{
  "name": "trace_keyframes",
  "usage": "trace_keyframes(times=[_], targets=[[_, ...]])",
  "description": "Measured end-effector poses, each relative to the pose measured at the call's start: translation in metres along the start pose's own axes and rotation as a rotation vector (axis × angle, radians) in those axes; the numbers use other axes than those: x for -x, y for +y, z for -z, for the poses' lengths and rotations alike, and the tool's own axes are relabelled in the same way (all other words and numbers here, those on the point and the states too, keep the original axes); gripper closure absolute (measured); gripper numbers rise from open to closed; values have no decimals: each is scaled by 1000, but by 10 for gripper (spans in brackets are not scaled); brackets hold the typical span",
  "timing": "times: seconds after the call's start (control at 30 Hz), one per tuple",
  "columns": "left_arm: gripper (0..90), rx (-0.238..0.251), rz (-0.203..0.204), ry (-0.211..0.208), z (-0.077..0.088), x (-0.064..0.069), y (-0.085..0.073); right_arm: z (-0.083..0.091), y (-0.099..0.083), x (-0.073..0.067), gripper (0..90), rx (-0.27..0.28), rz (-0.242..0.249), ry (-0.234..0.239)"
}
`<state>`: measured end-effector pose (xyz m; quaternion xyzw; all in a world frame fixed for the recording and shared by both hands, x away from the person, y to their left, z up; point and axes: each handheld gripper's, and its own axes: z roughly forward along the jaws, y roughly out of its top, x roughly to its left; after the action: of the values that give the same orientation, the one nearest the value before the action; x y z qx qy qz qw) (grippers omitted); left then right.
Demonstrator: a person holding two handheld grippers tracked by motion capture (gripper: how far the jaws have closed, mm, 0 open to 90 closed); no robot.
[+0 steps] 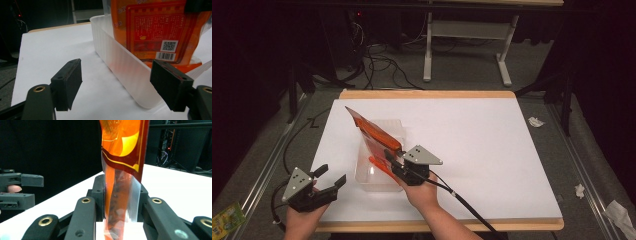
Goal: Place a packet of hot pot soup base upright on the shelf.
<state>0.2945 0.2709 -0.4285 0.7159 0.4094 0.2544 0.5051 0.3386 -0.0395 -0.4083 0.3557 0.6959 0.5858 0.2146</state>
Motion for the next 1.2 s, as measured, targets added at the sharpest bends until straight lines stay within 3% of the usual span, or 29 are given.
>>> trace_keyframes(times=[0.67,1.03,1.2], targets=[[263,3,17,13,2,-3,-2,17,-25,5,718,-2,-9,17],[263,-6,22,-1,-1,-2,-3,16,-24,9,708,-12,-33,18],[263,-8,14,-5,-1,-2,-3,16,-21,12,658,-23,-13,18]])
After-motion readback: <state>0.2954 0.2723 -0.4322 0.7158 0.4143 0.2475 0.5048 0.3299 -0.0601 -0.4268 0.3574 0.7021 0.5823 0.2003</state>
